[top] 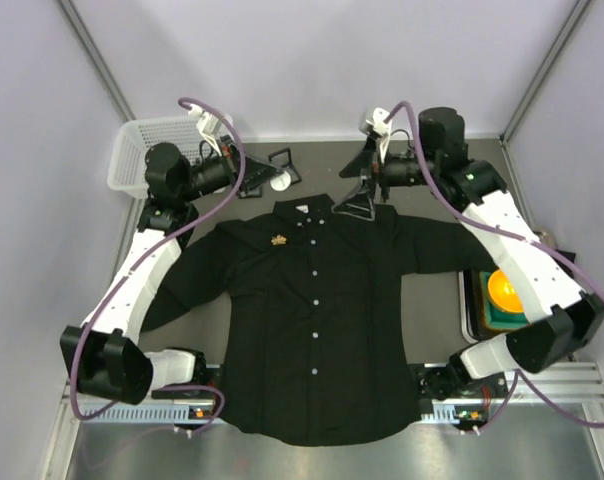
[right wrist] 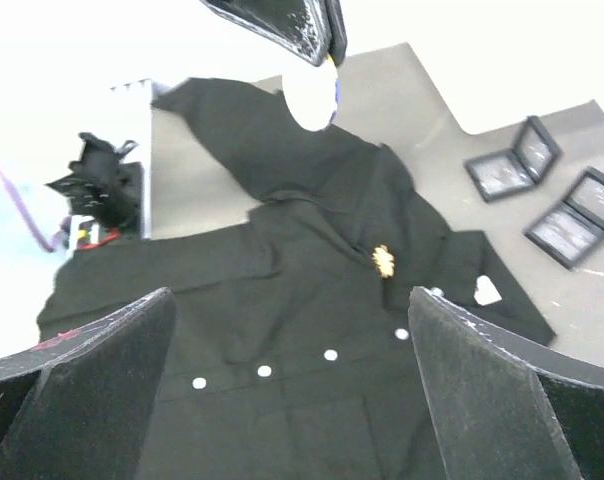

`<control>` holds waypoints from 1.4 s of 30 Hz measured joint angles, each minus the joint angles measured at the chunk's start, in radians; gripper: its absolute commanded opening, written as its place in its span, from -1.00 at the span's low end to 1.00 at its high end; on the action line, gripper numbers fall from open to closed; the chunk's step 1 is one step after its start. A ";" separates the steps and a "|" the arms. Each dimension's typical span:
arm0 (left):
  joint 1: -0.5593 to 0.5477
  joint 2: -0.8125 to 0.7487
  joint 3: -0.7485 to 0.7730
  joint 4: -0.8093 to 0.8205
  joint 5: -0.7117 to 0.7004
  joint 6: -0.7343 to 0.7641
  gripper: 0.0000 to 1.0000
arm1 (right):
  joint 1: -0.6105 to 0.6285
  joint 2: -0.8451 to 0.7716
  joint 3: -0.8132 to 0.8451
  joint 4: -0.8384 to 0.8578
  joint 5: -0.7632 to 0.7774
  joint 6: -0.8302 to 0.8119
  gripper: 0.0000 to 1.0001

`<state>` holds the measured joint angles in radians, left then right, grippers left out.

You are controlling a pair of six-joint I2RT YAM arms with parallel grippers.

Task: Pin the brooch onto the clothing
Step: Pick up the brooch from the brooch box, then open the brooch.

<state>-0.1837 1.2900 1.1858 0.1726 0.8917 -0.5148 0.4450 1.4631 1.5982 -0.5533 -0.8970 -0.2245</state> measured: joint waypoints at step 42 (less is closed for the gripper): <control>-0.165 -0.182 -0.143 0.211 0.212 -0.235 -0.30 | 0.209 -0.026 -0.072 0.222 -0.152 0.420 -1.00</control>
<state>-0.3485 1.1076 1.0428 0.3840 1.1034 -0.7498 0.6544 1.4372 1.5265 -0.3309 -1.0492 0.1955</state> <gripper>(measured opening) 0.098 0.034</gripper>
